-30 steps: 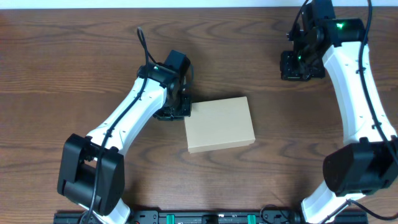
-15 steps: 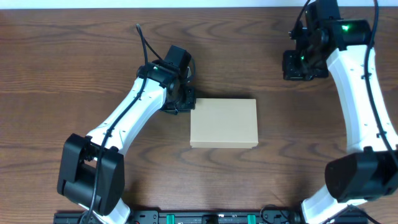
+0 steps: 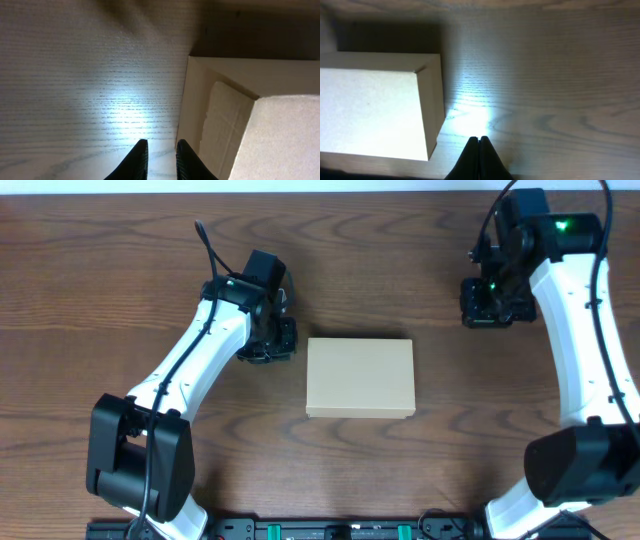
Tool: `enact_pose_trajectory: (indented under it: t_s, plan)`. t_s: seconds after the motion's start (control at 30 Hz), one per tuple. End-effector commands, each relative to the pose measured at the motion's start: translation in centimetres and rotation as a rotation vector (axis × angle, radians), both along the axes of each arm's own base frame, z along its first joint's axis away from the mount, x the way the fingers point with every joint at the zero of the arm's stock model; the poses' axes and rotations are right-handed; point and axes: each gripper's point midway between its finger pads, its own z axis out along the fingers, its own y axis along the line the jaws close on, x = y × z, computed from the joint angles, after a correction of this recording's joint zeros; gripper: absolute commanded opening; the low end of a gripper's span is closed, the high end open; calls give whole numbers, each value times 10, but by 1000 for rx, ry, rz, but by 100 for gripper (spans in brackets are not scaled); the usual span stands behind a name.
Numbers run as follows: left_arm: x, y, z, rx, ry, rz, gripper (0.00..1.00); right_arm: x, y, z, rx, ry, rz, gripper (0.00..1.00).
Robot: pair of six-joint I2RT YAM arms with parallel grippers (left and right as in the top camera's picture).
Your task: Pack container
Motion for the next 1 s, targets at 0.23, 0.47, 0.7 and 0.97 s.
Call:
enact_pose_trajectory:
  t_s: [0.23,0.47,0.7,0.97]
  plan:
    - [12,11,2,54,-45,29,32,-32,35,-81,191,136,48,1]
    - [13,7,3,26,-44,35,32,-32,71,-89,227,110,137,1]
    - [6,3,3,4,-14,28,31,-29,100,-89,236,75,181,2]
    - [-3,1,3,-4,21,17,31,-22,93,-89,226,54,169,1]
